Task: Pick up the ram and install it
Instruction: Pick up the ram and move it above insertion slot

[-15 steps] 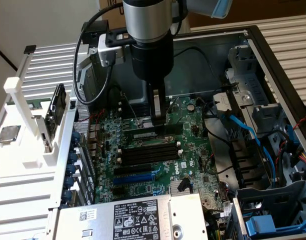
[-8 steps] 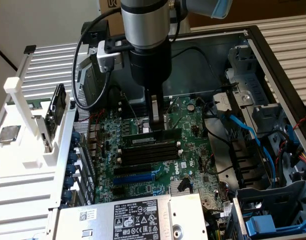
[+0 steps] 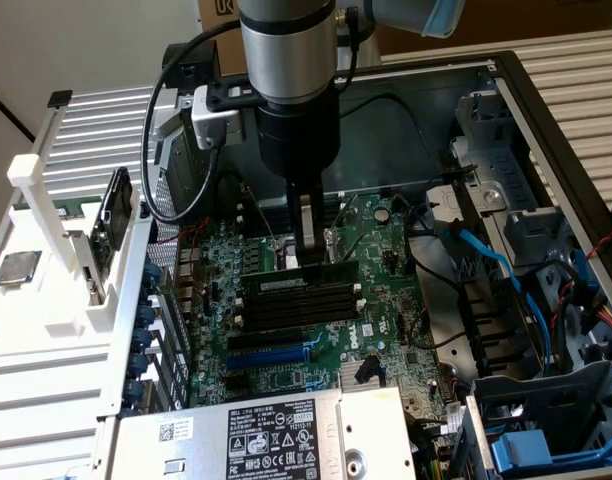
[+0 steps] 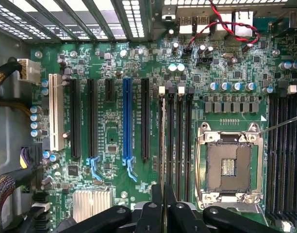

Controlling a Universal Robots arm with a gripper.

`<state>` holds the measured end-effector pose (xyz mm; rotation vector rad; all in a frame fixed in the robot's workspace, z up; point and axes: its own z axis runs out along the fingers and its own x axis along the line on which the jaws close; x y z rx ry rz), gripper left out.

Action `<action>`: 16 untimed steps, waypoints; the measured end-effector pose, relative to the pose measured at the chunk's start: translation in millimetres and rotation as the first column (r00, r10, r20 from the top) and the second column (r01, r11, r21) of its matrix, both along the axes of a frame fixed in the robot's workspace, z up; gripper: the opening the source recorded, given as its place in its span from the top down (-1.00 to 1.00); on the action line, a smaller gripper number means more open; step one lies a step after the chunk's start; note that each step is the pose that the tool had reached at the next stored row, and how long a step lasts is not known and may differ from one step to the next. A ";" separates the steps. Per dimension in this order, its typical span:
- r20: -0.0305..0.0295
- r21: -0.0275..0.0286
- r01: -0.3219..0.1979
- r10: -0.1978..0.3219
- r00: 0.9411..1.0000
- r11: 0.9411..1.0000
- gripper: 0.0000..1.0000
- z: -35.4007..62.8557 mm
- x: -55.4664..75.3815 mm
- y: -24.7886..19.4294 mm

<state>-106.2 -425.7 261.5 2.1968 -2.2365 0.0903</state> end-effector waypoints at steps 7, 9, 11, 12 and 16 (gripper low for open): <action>0.000 -0.006 -0.003 0.003 1.000 1.000 0.74 -1.0 0.1 3.2; -0.002 -0.009 -0.004 0.004 1.000 1.000 0.74 -1.3 0.2 4.3; -0.003 -0.013 -0.005 0.005 1.000 1.000 0.74 -1.7 0.1 5.4; -0.003 -0.015 -0.006 0.006 1.000 1.000 0.74 -2.1 0.1 6.2; -0.008 -0.017 -0.014 0.014 1.000 1.000 0.74 -5.1 0.1 7.2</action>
